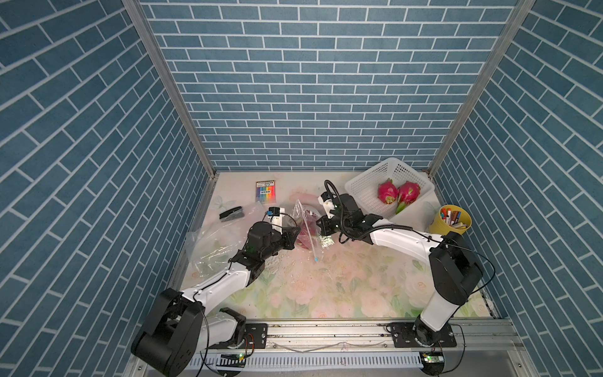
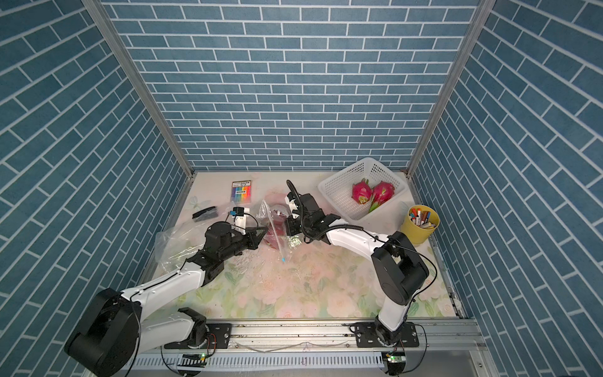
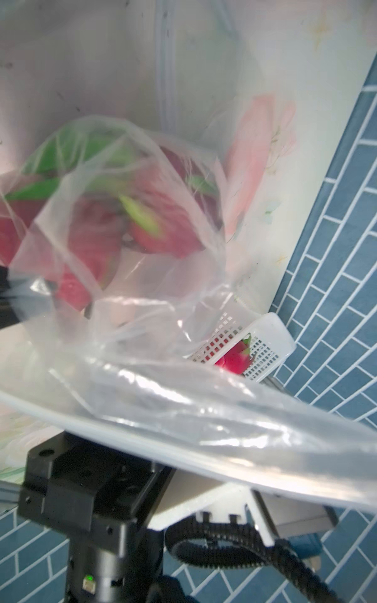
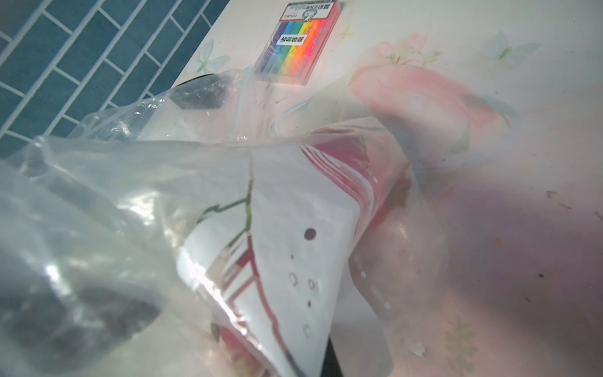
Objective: Open the zip-top bag and take out the dragon fruit
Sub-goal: Open the zipper of the food storage bag at the center of the board, then pick up the dragon fruit from the zipper food storage bag.
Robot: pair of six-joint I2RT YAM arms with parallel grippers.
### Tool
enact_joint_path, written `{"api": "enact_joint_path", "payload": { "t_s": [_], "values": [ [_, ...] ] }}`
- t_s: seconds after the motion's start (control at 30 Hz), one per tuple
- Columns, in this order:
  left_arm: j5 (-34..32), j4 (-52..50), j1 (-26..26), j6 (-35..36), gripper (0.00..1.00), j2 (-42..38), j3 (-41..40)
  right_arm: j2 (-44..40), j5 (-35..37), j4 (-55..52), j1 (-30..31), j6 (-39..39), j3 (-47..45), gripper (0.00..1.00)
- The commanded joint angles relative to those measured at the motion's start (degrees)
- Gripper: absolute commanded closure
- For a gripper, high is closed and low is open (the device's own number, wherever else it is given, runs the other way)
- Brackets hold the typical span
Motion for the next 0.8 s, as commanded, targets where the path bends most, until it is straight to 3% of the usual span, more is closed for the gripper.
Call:
{"api": "enact_joint_path", "payload": {
  "t_s": [0.0, 0.1, 0.33, 0.37, 0.47, 0.53, 0.77],
  "values": [
    [-6.75, -2.28, 0.37, 1.73, 1.0, -1.42, 1.01, -3.78, 3.13, -2.39, -2.09, 1.47, -1.38, 1.0],
    [-7.49, -2.34, 0.79, 1.31, 1.0, -1.41, 0.6, -4.54, 3.14, -2.84, -3.82, 2.18, -2.47, 1.0],
    [-2.27, -1.15, 0.84, 1.53, 1.0, 1.69, 2.58, -3.22, 1.47, -3.92, -4.37, 2.72, -1.08, 0.99],
    [-1.2, -0.83, 0.84, 1.85, 1.0, 1.88, 2.58, -3.45, 1.77, -4.65, -4.38, 2.26, -0.73, 0.93],
    [3.19, 0.32, 0.84, 2.96, 1.0, 2.7, 4.56, -5.11, 1.77, -7.15, -4.33, 0.76, 0.49, 0.6],
    [5.56, 0.79, 0.7, 3.27, 1.0, 3.54, 5.19, -6.85, 2.49, -9.71, -3.87, -0.69, 2.02, 0.47],
    [7.25, 3.12, -0.19, 3.03, 1.0, 4.72, 5.68, -10.5, 4.42, -14.33, 0.17, -2.8, 5.52, 0.43]
  ]
}}
